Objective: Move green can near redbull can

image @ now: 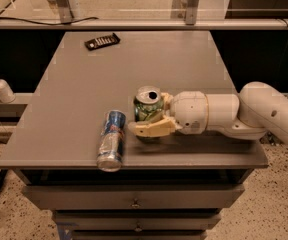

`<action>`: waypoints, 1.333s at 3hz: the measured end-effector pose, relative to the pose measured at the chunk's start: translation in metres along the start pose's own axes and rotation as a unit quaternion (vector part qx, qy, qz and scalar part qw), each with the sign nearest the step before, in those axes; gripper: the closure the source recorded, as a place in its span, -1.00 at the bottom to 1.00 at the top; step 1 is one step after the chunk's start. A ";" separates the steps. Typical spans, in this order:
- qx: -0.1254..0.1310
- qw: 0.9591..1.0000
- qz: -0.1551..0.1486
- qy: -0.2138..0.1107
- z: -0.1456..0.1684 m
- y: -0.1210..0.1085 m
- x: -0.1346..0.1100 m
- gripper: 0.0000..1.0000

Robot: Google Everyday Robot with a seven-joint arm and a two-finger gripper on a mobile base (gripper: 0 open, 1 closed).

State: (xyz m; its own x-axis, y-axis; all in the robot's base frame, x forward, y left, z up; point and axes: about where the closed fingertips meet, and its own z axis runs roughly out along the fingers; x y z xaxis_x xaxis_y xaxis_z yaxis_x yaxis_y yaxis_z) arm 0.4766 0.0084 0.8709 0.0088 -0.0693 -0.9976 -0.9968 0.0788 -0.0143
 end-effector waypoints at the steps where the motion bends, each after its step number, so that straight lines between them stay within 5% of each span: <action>1: -0.003 1.000 -0.002 -0.002 -0.001 0.004 0.001 -0.23; 2: -0.005 1.000 -0.002 -0.003 -0.001 0.007 0.002 -0.72; 3: -0.006 1.000 0.000 -0.006 -0.001 0.010 0.002 -1.00; 4: -0.006 1.000 0.000 -0.008 -0.001 0.010 0.001 -1.00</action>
Offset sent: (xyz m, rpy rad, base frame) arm -0.0090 -0.0057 -0.0034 0.0112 -0.0035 0.0057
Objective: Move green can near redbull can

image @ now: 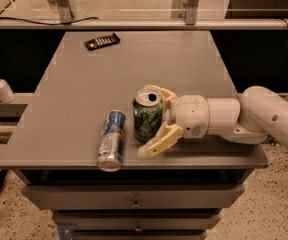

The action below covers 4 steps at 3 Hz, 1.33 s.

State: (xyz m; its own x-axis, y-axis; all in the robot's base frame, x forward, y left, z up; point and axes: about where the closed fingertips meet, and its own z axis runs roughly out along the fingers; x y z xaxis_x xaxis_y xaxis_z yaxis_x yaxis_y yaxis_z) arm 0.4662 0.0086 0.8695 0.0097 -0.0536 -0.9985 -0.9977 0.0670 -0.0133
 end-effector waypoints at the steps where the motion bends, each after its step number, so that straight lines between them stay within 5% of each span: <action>1: -0.003 1.000 0.001 -0.015 0.010 0.002 -0.004 -1.00; 4: 0.004 1.000 0.001 -0.025 0.018 -0.003 -0.009 -1.00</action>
Offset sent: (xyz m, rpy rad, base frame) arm 0.0010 0.0423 0.0043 0.1040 0.0176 0.0304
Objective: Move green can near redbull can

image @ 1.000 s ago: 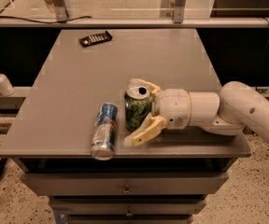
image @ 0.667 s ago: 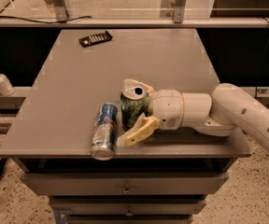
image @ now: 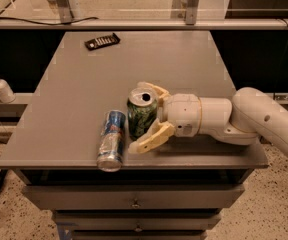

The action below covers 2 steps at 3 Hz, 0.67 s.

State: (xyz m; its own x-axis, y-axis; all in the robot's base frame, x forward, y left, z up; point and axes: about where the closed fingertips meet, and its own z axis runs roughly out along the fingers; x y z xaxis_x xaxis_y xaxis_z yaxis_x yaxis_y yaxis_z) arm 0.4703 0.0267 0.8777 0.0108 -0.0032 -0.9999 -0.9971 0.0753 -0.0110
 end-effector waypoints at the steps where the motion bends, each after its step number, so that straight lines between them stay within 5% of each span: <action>1: 0.027 0.999 -0.019 0.026 -0.032 -0.009 -0.013 -1.00; 2: 0.063 0.994 -0.055 0.068 -0.078 -0.025 -0.037 -1.00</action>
Offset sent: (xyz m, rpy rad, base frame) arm 0.0408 -0.1575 0.0795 -0.2612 -0.2023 -0.2474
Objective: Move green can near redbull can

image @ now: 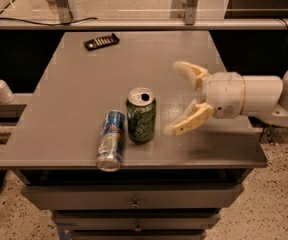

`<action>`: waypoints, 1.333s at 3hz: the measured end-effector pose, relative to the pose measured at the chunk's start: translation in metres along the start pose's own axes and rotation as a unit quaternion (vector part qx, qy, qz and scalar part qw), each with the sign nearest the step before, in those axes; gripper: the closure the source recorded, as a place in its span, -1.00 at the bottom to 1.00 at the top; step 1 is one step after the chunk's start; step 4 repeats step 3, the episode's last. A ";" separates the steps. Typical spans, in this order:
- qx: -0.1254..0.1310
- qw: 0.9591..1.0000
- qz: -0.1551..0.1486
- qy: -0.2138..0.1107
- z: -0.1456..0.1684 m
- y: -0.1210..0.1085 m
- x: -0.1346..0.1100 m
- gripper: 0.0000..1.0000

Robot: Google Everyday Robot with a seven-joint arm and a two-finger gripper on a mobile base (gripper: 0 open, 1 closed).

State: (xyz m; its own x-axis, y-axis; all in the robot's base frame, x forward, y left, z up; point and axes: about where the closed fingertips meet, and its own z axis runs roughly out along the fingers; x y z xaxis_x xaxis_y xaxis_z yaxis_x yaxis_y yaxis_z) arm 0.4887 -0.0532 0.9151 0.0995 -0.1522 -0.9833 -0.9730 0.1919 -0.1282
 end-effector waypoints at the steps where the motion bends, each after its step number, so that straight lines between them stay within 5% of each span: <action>1: 0.052 0.996 -0.049 0.050 -0.066 -0.032 -0.028 -1.00; 2: 0.126 0.985 -0.096 0.063 -0.121 -0.046 -0.068 -1.00; 3: 0.163 0.980 -0.097 0.066 -0.144 -0.052 -0.070 -1.00; 4: 0.163 0.980 -0.097 0.066 -0.144 -0.052 -0.070 -1.00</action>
Offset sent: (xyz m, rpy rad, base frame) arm 0.0117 -0.2606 0.1730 -0.1309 -0.3762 -0.6874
